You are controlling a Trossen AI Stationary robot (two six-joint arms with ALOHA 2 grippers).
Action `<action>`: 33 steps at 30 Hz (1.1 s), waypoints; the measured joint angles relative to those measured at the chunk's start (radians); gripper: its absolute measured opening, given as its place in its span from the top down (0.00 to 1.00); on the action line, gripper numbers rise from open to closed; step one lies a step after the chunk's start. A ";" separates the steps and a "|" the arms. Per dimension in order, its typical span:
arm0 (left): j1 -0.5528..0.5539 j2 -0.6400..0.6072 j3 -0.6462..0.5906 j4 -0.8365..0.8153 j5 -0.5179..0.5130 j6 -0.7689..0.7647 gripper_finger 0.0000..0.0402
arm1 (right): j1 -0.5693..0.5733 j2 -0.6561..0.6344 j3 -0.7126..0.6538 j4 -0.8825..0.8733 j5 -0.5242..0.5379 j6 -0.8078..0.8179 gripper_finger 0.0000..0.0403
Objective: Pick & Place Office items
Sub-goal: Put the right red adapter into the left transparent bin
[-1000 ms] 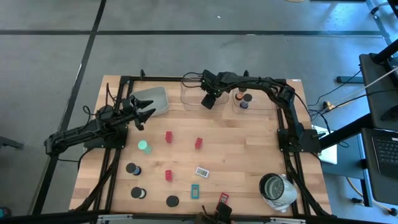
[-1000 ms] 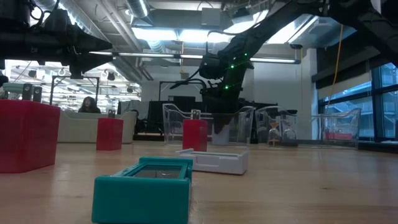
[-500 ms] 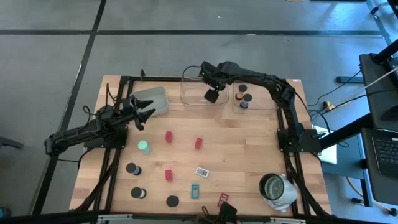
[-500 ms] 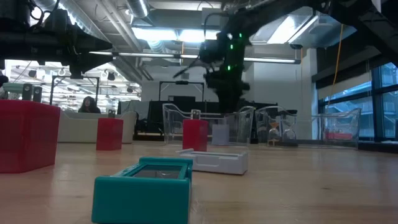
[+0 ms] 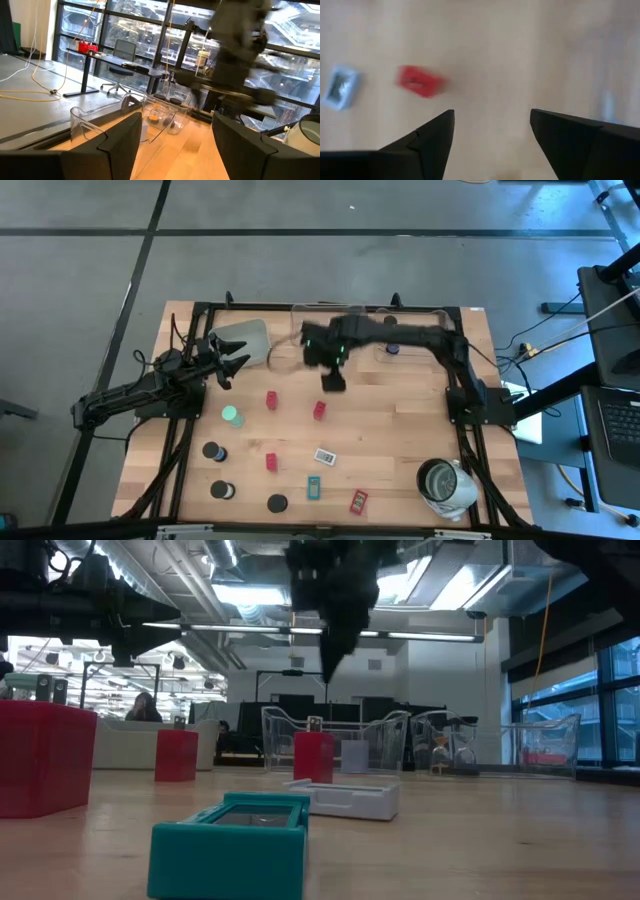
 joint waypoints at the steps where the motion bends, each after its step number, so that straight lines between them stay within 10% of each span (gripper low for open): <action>1: 0.000 0.000 0.000 0.000 0.000 0.000 0.40 | 0.031 0.000 -0.002 0.009 -0.001 -0.036 0.35; 14: 0.000 0.000 0.000 0.001 0.000 0.000 0.40 | 0.288 0.002 -0.059 0.150 0.059 -0.391 0.39; 33: 0.000 0.000 0.000 0.008 -0.003 0.000 0.40 | 0.223 0.004 -0.299 0.394 0.041 -0.522 0.39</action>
